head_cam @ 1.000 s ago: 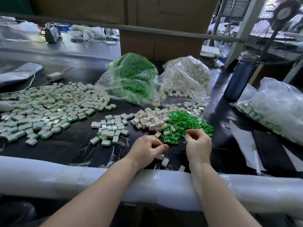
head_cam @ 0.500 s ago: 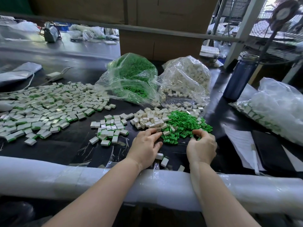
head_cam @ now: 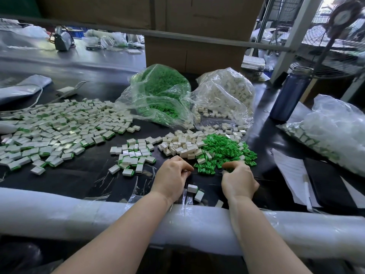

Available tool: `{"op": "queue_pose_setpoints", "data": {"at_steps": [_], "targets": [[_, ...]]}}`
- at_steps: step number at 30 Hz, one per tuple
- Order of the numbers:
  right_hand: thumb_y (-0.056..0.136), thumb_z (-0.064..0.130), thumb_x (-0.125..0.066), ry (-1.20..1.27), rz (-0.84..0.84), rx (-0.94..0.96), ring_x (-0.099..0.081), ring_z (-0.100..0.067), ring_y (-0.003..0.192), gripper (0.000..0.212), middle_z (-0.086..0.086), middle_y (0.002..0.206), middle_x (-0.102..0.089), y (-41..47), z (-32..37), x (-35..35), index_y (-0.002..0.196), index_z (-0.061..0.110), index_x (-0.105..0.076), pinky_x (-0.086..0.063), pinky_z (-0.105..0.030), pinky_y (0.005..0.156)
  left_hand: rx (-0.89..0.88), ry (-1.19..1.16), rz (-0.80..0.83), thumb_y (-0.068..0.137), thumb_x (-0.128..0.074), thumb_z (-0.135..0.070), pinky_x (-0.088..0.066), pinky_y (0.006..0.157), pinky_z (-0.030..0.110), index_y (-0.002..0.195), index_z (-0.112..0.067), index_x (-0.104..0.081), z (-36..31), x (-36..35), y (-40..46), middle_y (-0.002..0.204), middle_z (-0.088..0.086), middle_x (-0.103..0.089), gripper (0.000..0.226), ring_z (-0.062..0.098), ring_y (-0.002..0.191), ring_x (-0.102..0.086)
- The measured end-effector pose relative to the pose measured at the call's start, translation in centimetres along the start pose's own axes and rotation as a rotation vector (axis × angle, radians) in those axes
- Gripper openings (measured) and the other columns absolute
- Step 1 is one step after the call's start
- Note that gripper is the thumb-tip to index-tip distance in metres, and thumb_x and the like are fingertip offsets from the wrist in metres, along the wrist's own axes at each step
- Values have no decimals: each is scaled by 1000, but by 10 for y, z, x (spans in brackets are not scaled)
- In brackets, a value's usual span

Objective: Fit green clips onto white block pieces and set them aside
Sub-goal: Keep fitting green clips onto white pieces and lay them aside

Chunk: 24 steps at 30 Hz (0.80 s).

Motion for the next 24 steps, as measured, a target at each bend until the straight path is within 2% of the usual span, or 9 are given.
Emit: {"op": "queue_pose_setpoints", "data": {"at_steps": [3, 5, 8, 10, 14, 18, 22, 24], "targets": [[87, 8, -58, 33, -37, -5, -52, -21, 109, 31, -4, 127, -48, 0, -1, 1, 114, 21, -61, -27, -34, 101, 7, -8, -16, 90, -59, -12, -44, 89, 21, 99, -15, -70, 0, 1, 0, 101, -6, -61, 14, 12, 98, -56], [88, 10, -57, 6, -33, -25, -53, -24, 110, 32, -7, 131, -44, 1, -2, 0, 120, 15, -58, -27, -35, 102, 6, 5, -16, 91, -58, -17, -42, 89, 19, 111, -16, -66, -1, 1, 0, 104, -5, -58, 22, 13, 100, -54], [89, 14, -56, -34, -14, -29, -53, -27, 110, 25, -9, 128, -48, 3, -3, -3, 114, 15, -60, -28, -36, 101, 21, 57, 30, 92, -56, -18, -38, 96, 20, 122, -15, -60, 0, -2, 1, 108, -2, -51, 31, 15, 105, -50], [90, 15, -57, -32, -14, -26, -55, -27, 108, 18, -7, 123, -53, 5, -3, -3, 106, 18, -61, -29, -35, 100, 33, 73, 44, 92, -57, -19, -36, 98, 21, 119, -15, -62, 1, -2, 1, 109, -1, -48, 28, 14, 106, -47], [90, 15, -57, -36, -30, -7, -53, -23, 109, 14, -3, 119, -55, 5, -5, -4, 101, 21, -62, -28, -34, 98, 37, 52, 36, 89, -60, -19, -33, 88, 15, 109, -22, -62, 1, -2, 0, 104, -5, -47, 20, 11, 102, -44], [87, 15, -60, -37, -51, 7, -52, -23, 112, 22, 0, 114, -61, 4, -4, -4, 107, 24, -61, -30, -35, 96, 4, 13, 45, 87, -62, -13, -44, 83, 21, 100, -22, -60, -3, 1, -3, 92, -7, -54, 16, 11, 89, -52], [83, 12, -66, 55, -55, 6, -56, -19, 98, 25, 5, 97, -63, 5, -4, -3, 104, 24, -62, -28, -30, 87, 16, -83, 35, 85, -64, -8, -40, 67, 3, 98, -21, -60, -2, 2, -3, 81, -10, -56, 19, 2, 72, -53], [81, 9, -68, 109, -58, 24, -54, -16, 85, 22, 7, 85, -59, 4, -3, -2, 99, 21, -65, -33, -29, 87, 37, -132, 30, 84, -65, -9, -41, 70, 0, 101, -18, -63, -1, 2, -2, 85, -11, -60, 19, 2, 76, -55]]}}
Point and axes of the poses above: each hand's wrist, its own y-axis towards the middle knuckle, its own x-axis out of the back of the hand, z = x × y, the point moved 3 cm from there along y, towards the middle knuckle
